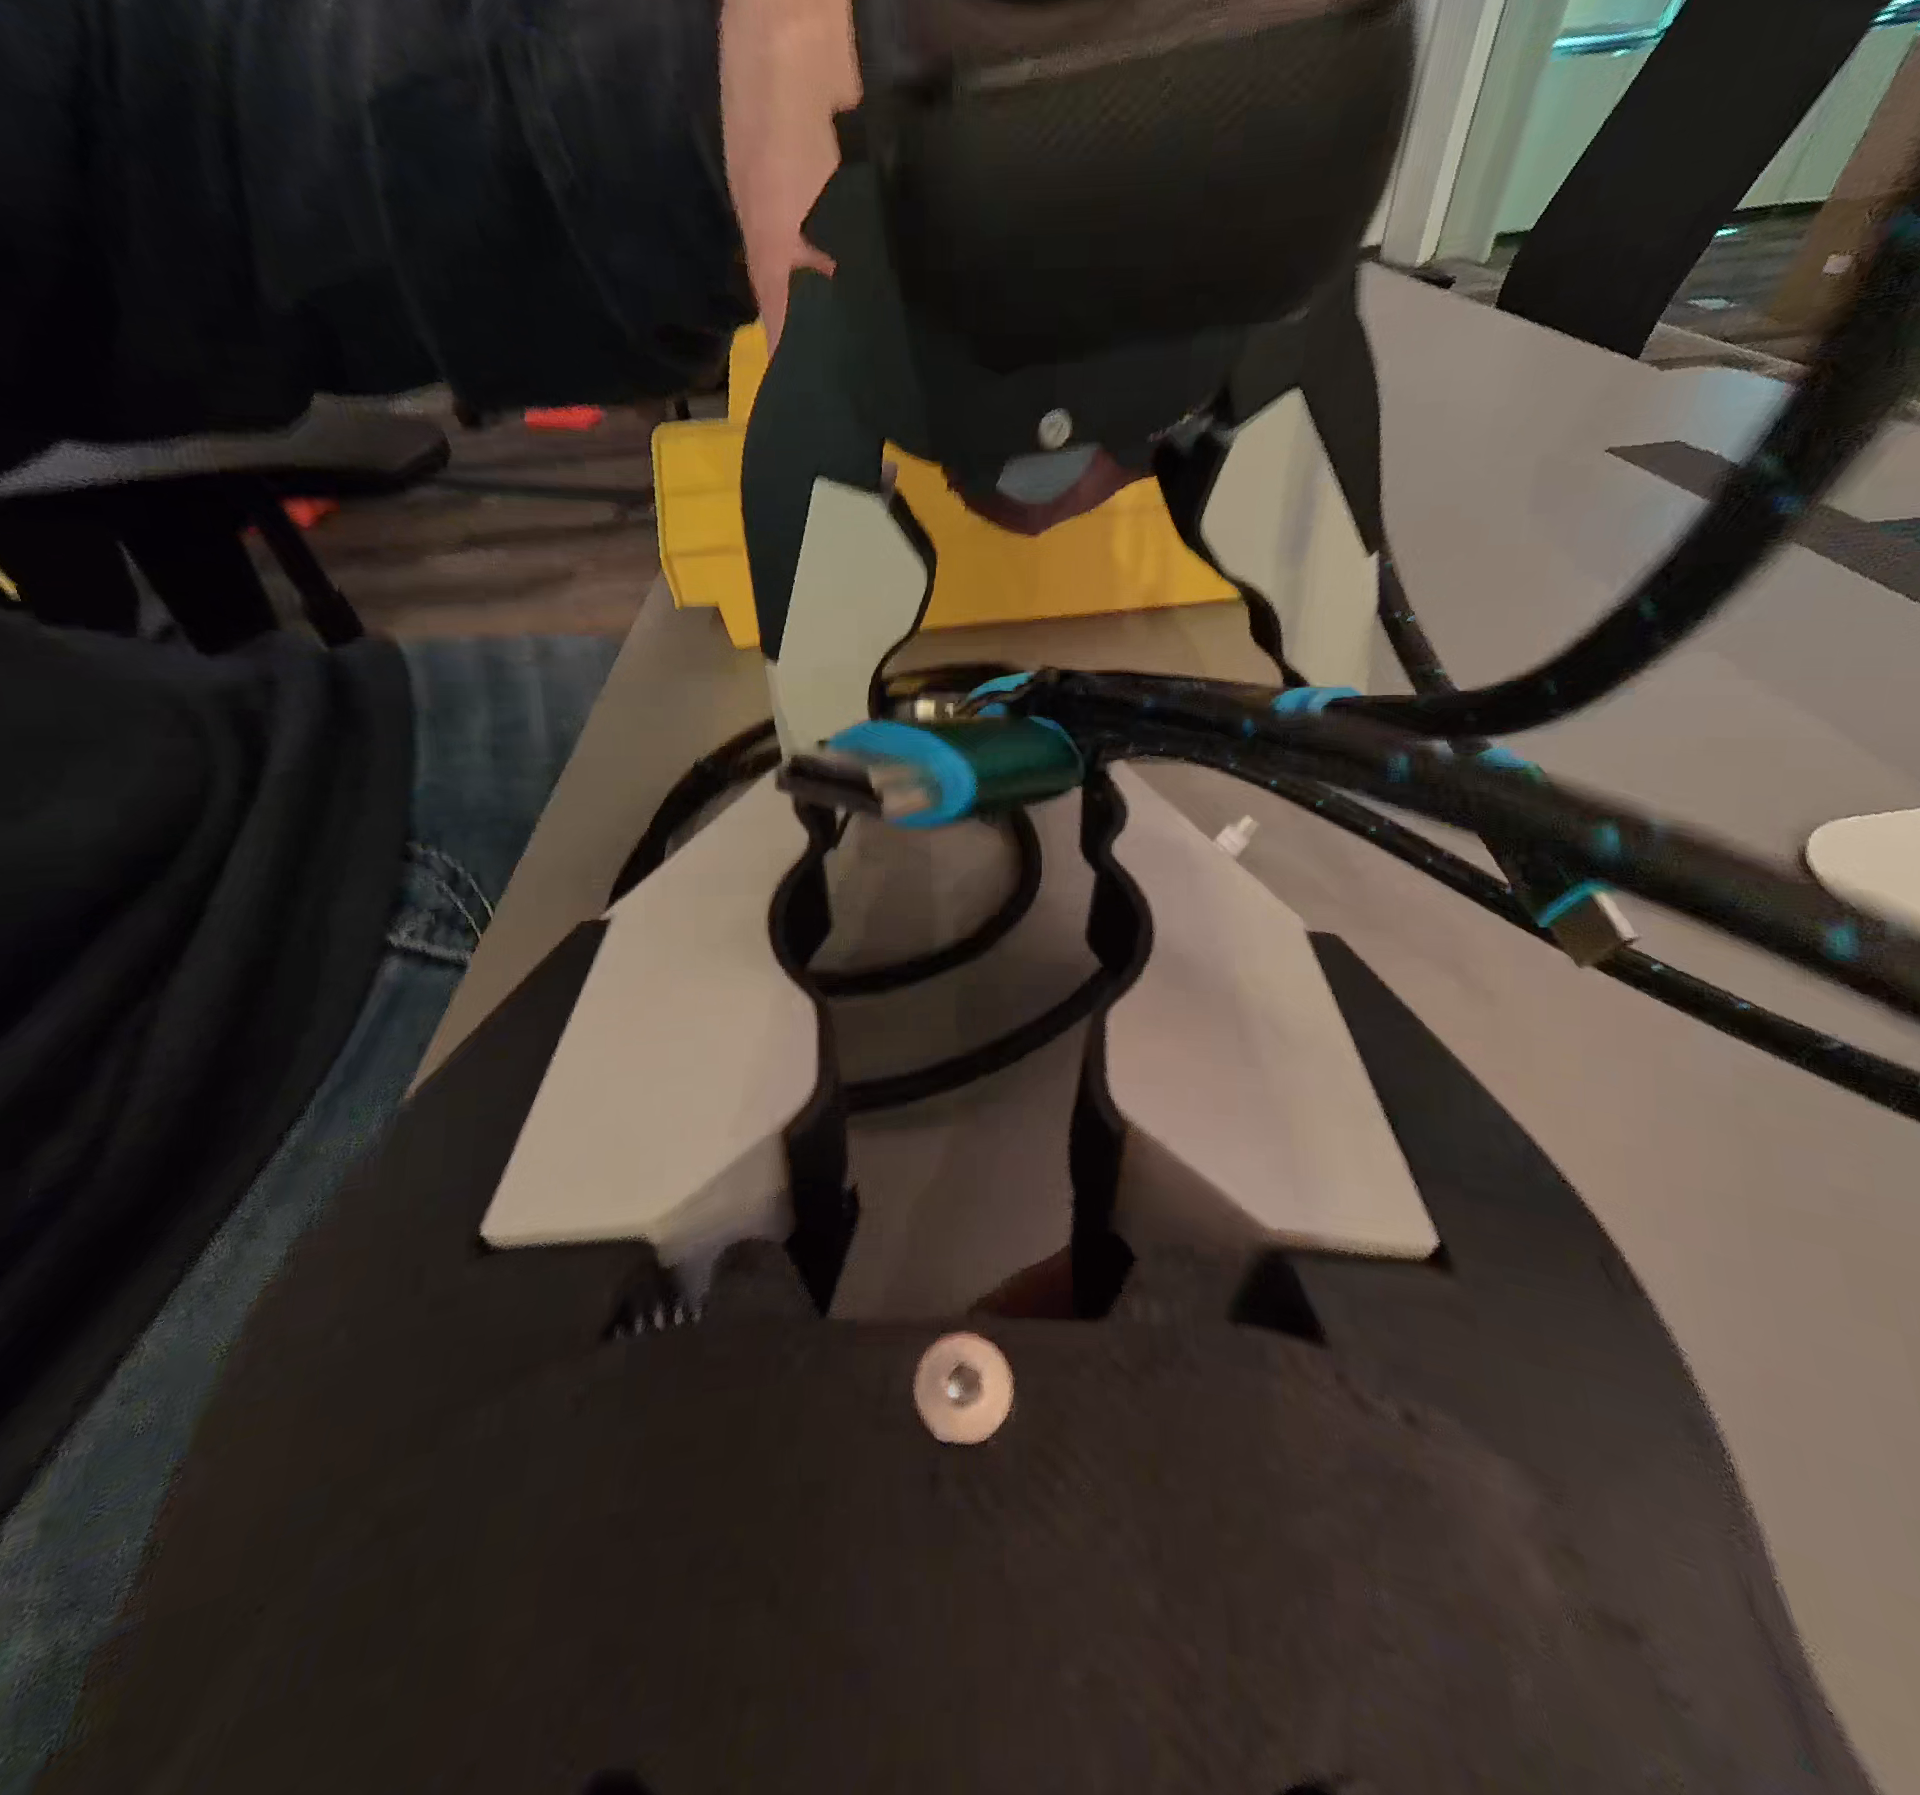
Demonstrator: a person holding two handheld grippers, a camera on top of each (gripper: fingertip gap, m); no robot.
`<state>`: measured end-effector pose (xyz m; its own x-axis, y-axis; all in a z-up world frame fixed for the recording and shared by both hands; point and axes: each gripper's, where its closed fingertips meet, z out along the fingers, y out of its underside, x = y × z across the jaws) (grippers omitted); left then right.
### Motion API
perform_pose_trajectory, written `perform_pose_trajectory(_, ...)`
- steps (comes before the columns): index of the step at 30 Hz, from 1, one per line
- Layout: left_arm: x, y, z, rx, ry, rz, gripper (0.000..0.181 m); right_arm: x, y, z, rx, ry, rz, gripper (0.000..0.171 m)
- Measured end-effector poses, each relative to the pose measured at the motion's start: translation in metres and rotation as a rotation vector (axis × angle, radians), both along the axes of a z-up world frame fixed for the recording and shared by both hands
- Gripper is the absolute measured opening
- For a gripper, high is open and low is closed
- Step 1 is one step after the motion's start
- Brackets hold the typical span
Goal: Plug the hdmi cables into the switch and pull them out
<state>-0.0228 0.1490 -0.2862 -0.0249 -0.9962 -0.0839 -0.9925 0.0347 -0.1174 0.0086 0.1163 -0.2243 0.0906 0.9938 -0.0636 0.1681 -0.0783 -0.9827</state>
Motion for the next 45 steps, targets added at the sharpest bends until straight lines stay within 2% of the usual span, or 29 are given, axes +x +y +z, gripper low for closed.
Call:
perform_pose_trajectory(4,0.003,0.0,0.0,-0.006,-0.005,-0.001,0.129,0.0,0.002,0.012,-0.077,0.091,0.013,0.045)
perform_pose_trajectory(7,0.003,0.001,0.002,-0.002,-0.002,-0.003,0.129,0.0,-0.008,0.018,-0.112,0.13,0.079,0.062)
perform_pose_trajectory(10,0.002,0.002,0.002,-0.004,-0.005,0.006,0.129,0.003,-0.001,0.021,-0.094,0.135,0.028,0.059)
perform_pose_trajectory(16,0.002,0.004,0.001,-0.006,-0.03,0.034,0.129,0.031,0.026,0.047,-0.227,0.351,-0.076,0.042)
perform_pose_trajectory(27,0.005,-0.001,-0.004,-0.022,-0.013,0.025,0.129,-0.006,0.003,0.01,-0.091,0.084,0.005,0.048)
perform_pose_trajectory(29,0.005,-0.001,-0.006,-0.018,0.002,0.021,0.129,-0.008,0.004,0.01,-0.084,0.083,0.001,0.046)
perform_pose_trajectory(33,0.006,-0.003,-0.009,-0.024,0.018,0.011,0.129,-0.005,0.012,0.001,-0.058,0.023,-0.034,0.023)
perform_pose_trajectory(42,0.005,-0.003,-0.017,-0.013,0.067,-0.017,0.129,-0.001,0.008,-0.024,-0.009,-0.145,0.008,0.02)
perform_pose_trajectory(44,0.005,-0.002,-0.016,-0.009,0.066,-0.016,0.129,-0.002,0.009,-0.022,0.003,-0.135,-0.003,0.018)
perform_pose_trajectory(45,0.005,-0.002,-0.015,-0.006,0.06,-0.016,0.129,-0.002,0.01,-0.019,0.002,-0.115,-0.01,0.023)
